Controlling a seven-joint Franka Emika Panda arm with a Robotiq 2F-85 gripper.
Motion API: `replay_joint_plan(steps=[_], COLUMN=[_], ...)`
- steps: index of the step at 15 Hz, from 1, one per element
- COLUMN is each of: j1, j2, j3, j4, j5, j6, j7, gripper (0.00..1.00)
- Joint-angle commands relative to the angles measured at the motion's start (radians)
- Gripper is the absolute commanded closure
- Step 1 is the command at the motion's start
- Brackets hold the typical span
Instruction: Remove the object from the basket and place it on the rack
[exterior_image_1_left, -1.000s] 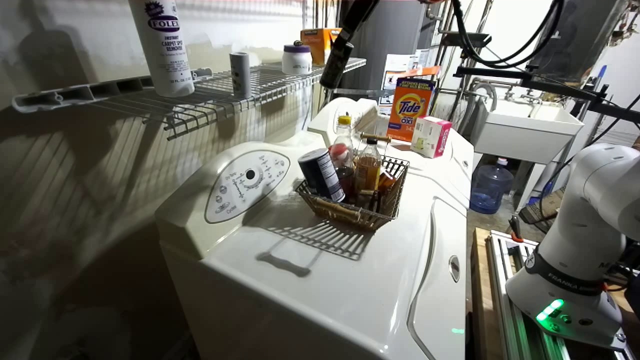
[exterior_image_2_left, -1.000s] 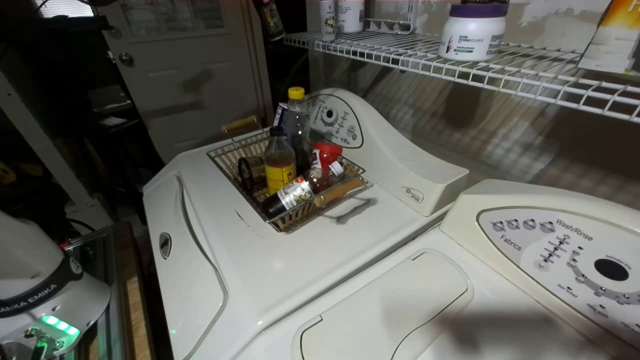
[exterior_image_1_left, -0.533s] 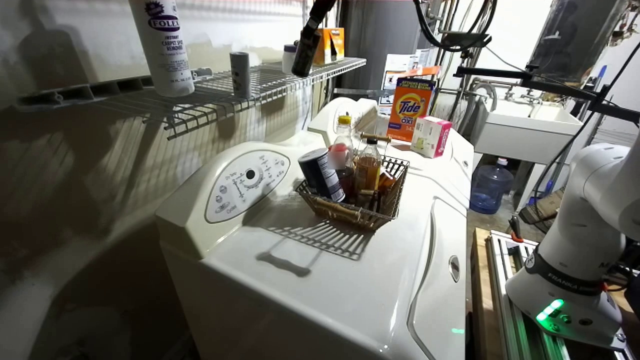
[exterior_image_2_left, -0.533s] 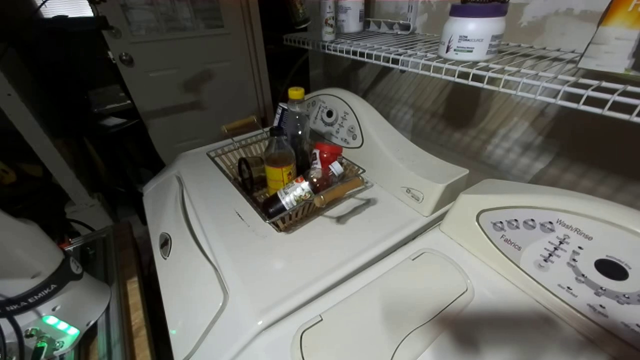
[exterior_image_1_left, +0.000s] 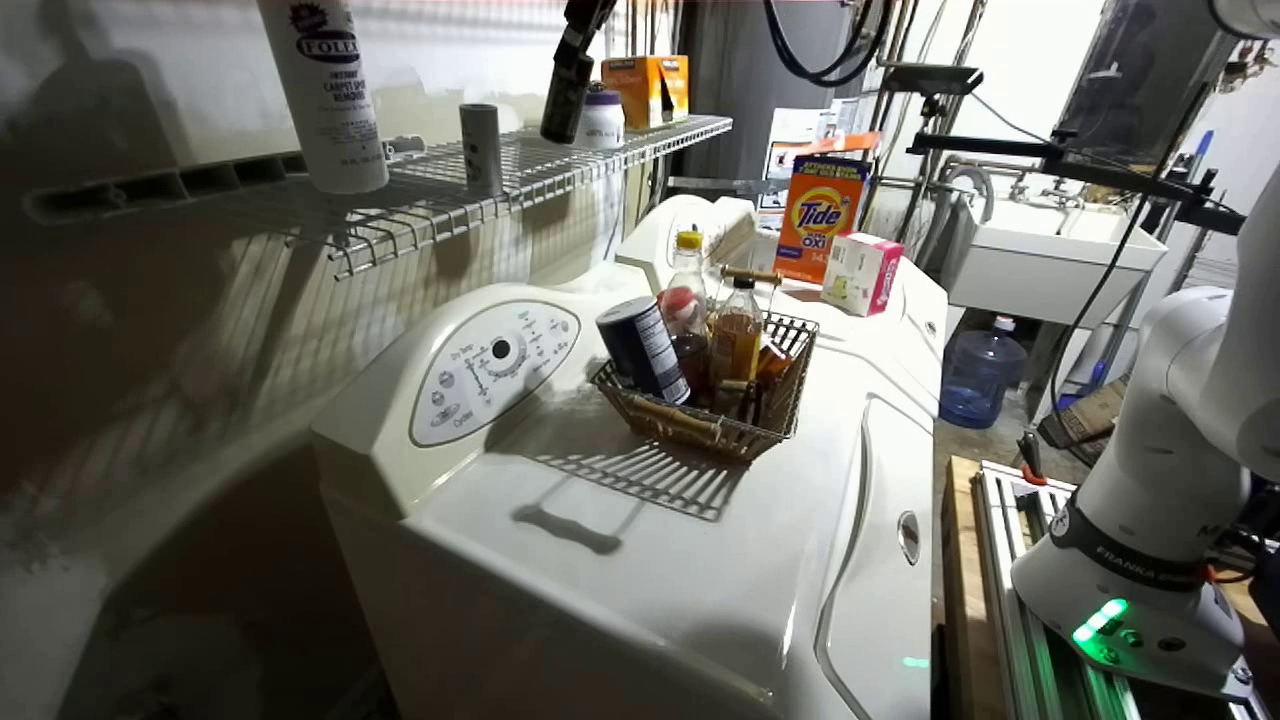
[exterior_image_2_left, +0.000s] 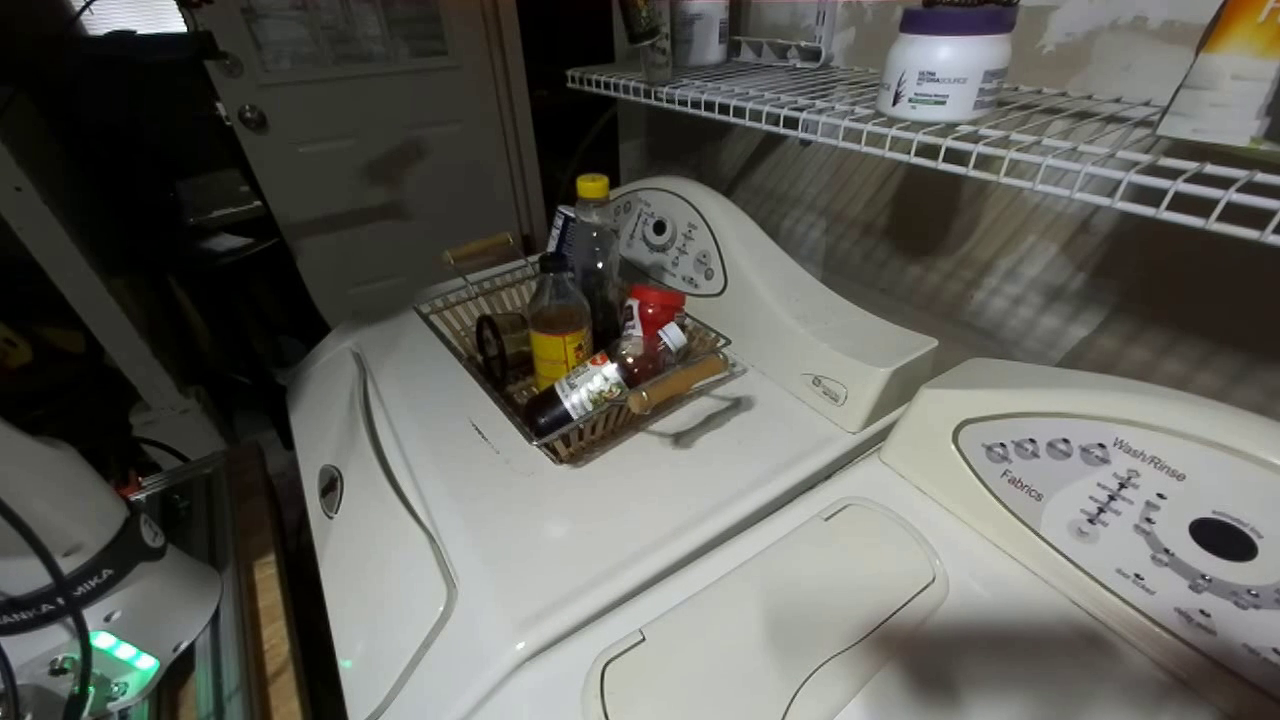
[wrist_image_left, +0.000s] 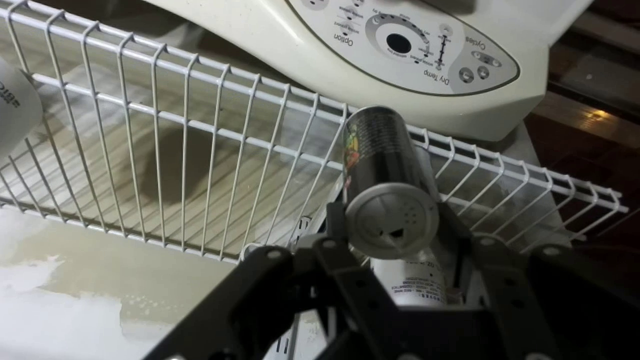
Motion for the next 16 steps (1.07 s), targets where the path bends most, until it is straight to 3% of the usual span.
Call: replay_joint_plan(steps=[1, 16], j1=[-0.001, 0.012], j2=[0.099, 0.266], j3=[-0.008, -0.016], j4=[0.142, 0.316], j5=[0.016, -0.063], j6=[-0.063, -0.102], j7=[0.022, 0.022], gripper=[0.8, 0.8])
